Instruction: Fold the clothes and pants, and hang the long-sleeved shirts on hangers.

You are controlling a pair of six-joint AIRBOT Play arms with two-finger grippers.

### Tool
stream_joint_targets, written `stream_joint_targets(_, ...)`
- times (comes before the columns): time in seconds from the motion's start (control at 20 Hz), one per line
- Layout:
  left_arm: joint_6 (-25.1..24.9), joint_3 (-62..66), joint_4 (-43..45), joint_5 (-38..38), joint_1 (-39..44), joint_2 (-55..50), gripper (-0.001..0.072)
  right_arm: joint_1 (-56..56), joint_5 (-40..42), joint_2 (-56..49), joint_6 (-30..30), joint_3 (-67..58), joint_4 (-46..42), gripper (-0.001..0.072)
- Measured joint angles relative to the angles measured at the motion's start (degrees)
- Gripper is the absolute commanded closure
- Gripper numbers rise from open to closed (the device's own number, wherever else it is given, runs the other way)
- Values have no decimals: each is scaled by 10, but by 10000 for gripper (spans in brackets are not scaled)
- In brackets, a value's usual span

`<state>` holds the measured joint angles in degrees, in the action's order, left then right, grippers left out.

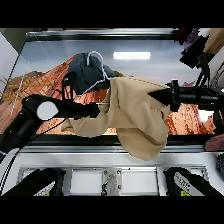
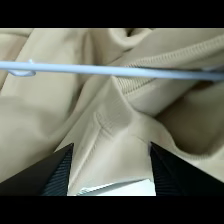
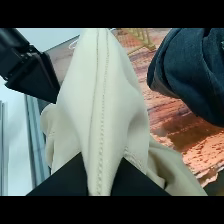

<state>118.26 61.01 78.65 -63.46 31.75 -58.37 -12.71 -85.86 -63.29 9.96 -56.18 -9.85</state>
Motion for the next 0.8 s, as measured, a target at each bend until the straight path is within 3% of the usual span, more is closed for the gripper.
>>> stream_joint_targets(0.3,91,19,79,37,53,-50,216,0,0,0,0,0,-2,682)
stream_joint_targets(0.8,128,0,114,66,48,-55,217,0,0,0,2,0,-5,683)
